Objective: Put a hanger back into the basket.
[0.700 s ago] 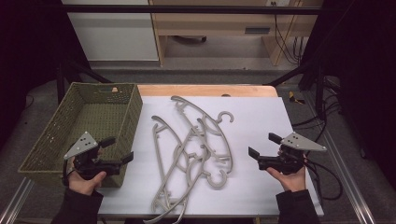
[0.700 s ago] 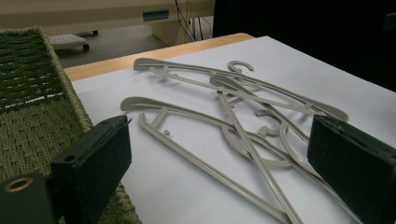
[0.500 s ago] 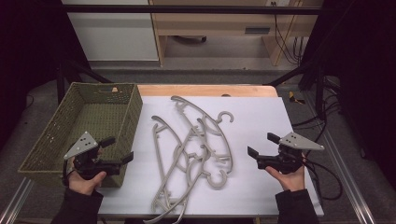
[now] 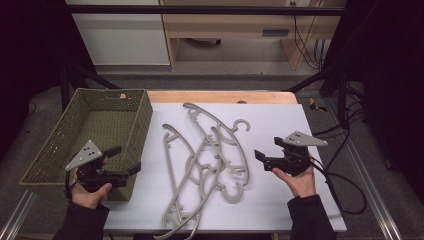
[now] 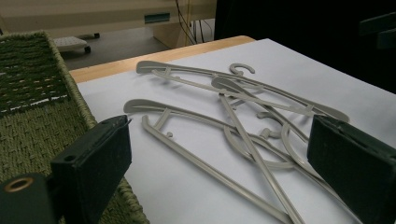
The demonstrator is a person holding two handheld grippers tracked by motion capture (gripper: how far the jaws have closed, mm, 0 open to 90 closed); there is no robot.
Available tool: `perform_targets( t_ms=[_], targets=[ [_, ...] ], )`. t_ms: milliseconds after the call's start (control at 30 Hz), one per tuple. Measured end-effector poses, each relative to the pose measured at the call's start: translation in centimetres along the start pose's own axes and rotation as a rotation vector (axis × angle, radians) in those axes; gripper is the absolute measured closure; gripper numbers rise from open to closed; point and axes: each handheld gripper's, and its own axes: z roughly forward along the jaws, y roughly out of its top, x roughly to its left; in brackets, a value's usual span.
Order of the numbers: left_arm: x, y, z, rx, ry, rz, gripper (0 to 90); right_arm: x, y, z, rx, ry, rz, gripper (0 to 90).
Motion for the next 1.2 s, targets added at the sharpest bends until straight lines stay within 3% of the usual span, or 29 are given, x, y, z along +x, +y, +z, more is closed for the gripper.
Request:
perform_targets(
  t_ms=[67,433,633,800,1200],
  targets=[
    [0.0,0.0,0.0,-0.001,-0.001,-0.001,6.1,0.1,0.7,1.6,0.049,-0.008,-0.004,18.5],
    [0.1,0.0,0.0,0.001,0.001,-0.001,6.2,-0.1,2.0,6.7,0.191,-0.043,-0.007,21.9],
    [0.0,0.1,-0.1,-0.003,-0.001,0.001,6.3,-0.7,1.2,9.4,0.282,-0.083,-0.019,30.7],
    [0.0,0.1,-0.2,-0.003,-0.002,0.0,6.3,-1.0,0.8,10.6,0.31,-0.07,-0.012,35.7],
    [0.1,0.1,-0.1,-0.003,0.001,0.002,6.5,-1.1,-1.3,14.4,0.405,-0.088,0.006,51.5]
  ],
)
